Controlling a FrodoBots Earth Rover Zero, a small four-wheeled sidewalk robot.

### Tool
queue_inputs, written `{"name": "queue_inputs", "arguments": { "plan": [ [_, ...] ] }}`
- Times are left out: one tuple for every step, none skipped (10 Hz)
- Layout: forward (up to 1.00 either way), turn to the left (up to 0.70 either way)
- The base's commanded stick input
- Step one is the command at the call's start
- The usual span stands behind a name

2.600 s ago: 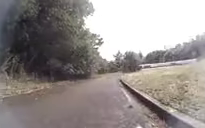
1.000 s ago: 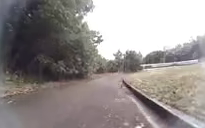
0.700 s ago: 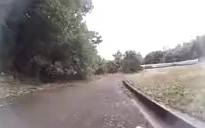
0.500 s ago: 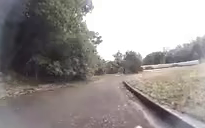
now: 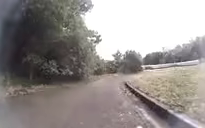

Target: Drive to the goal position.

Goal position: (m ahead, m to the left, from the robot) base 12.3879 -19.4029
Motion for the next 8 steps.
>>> {"name": "queue_inputs", "arguments": {
  "plan": [
    [0.45, 0.0],
    [0.45, 0.0],
    [0.45, 0.0],
    [0.45, 0.0],
    [0.45, 0.0],
    [0.45, 0.0],
    [0.45, 0.0],
    [0.45, 0.0]
  ]
}}
